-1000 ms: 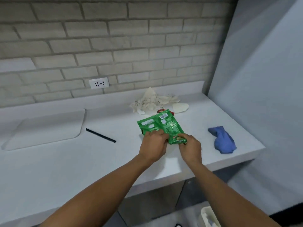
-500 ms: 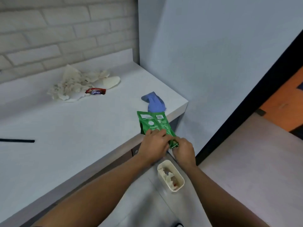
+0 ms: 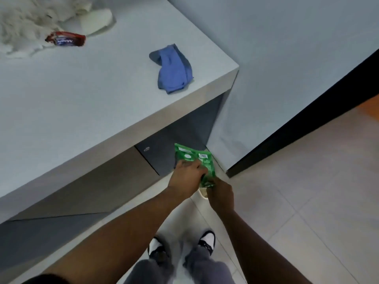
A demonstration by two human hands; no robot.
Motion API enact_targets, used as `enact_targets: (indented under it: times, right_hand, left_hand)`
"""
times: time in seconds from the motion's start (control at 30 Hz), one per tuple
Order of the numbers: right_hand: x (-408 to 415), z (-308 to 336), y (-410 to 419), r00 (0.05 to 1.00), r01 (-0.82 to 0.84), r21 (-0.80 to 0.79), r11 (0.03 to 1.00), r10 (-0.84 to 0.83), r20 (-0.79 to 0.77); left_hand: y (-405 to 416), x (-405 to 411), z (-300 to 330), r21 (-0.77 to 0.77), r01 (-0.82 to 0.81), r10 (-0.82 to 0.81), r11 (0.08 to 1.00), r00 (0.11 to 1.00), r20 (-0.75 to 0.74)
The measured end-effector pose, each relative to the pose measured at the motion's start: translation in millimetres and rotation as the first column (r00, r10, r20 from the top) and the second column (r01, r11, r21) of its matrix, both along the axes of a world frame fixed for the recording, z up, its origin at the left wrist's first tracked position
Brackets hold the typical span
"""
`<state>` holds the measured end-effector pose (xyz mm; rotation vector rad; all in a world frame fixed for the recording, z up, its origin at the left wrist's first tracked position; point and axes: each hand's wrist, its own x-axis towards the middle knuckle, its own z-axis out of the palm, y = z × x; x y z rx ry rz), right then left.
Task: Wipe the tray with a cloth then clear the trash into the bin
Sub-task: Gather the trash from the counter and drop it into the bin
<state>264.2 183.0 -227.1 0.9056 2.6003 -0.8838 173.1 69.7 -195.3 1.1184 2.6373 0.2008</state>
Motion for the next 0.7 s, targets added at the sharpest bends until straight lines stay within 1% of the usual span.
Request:
enact_targets:
  times: [0.1,0.2,0.3,0.4,0.47,0.53,0.6,0.7]
  right_hand:
    - [1.2,-53.9,5.2,0.997,0.077,-0.082,0.994,-0.074,0.039]
    - [2.7,-115.9,15.7,0.981,0.183,-0.097,0.978,-0.175,0.085]
    - [1.0,-175.8,27.9,0.956,0.281,-0.103,0.954,-0.268,0.123]
    - [-4.4,-236.8,37.9,0.951,0.288,-0.080,0.954,-0.274,0.143]
    - [-9.9,-277.5,45.1,0.956,0.260,-0.053,0.964,-0.250,0.155]
    - [-18.0,-313.2,49.4,0.953,0.267,-0.043,0.963,-0.257,0.158]
    - [-28.3,-346.8,54.6,0.941,0.320,-0.050,0.946,-0.311,0.137]
    - [-46.3,-393.4,63.6,0.939,0.332,-0.053,0.942,-0.325,0.109]
  left_hand:
    - [1.1,-6.7,-61.7,-0.071,0.016,-0.014,0.997,1.000,0.022]
    - [5.8,-21.4,-125.5,-0.118,0.043,-0.035,0.992,0.997,0.063]
    - [18.5,-33.7,-189.7,-0.122,0.073,-0.064,0.990,0.995,0.071]
    - [37.5,-42.8,-253.8,-0.122,0.137,-0.125,0.983,0.987,0.103]
    - [50.8,-49.5,-293.7,-0.115,0.167,-0.152,0.979,0.980,0.129]
    - [61.4,-54.5,-331.6,-0.151,0.193,-0.172,0.969,0.975,0.141]
    - [71.0,-59.3,-368.1,-0.182,0.187,-0.159,0.965,0.975,0.156]
    - [84.2,-66.0,-419.3,-0.235,0.190,-0.157,0.953,0.976,0.153]
